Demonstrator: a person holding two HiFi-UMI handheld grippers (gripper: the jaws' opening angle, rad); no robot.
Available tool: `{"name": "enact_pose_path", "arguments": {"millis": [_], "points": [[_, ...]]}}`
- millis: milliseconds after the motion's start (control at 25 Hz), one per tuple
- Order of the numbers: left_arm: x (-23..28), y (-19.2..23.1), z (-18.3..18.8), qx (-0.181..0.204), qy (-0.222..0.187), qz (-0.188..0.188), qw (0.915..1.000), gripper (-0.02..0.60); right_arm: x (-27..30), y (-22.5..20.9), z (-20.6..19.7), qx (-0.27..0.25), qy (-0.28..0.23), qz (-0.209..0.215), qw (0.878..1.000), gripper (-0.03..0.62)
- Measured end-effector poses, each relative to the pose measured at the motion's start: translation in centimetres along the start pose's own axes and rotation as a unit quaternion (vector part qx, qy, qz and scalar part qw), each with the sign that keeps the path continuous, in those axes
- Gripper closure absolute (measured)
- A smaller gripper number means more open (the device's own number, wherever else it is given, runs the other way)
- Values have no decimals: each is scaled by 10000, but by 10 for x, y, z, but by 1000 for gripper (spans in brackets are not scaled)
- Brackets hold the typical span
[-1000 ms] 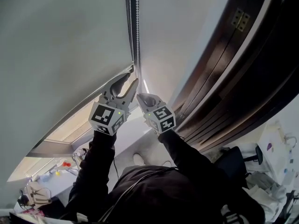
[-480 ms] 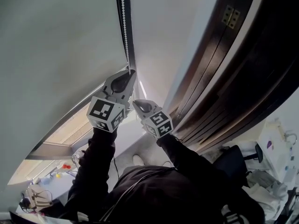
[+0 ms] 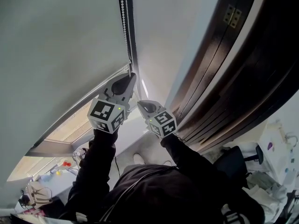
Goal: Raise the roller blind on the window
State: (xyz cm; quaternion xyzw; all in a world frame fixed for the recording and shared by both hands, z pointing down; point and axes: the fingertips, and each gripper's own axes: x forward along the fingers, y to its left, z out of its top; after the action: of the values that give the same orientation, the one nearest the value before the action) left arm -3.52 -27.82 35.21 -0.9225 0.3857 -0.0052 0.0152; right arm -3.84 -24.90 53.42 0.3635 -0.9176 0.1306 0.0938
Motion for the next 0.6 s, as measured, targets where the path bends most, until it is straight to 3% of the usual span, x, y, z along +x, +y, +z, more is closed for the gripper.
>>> {"name": "enact_pose_path", "arguments": {"millis": [160,240,440,600], "points": [[-7,11,-38,-193,277,143,9993,572,-2,0,-21,-18,188,78,9998,577],[-10,14,-55,-259,405,183,9987,572,-5,4,-13,12,16,228,9997,409],[-16,10,-69,-326,402,167,9985,572,-26,4,55,74,-968,551,9937,322],[-16,-3,-78,-441,414,40,9982,572,-47,8,130,7,-1739,816,9814,329]]}}
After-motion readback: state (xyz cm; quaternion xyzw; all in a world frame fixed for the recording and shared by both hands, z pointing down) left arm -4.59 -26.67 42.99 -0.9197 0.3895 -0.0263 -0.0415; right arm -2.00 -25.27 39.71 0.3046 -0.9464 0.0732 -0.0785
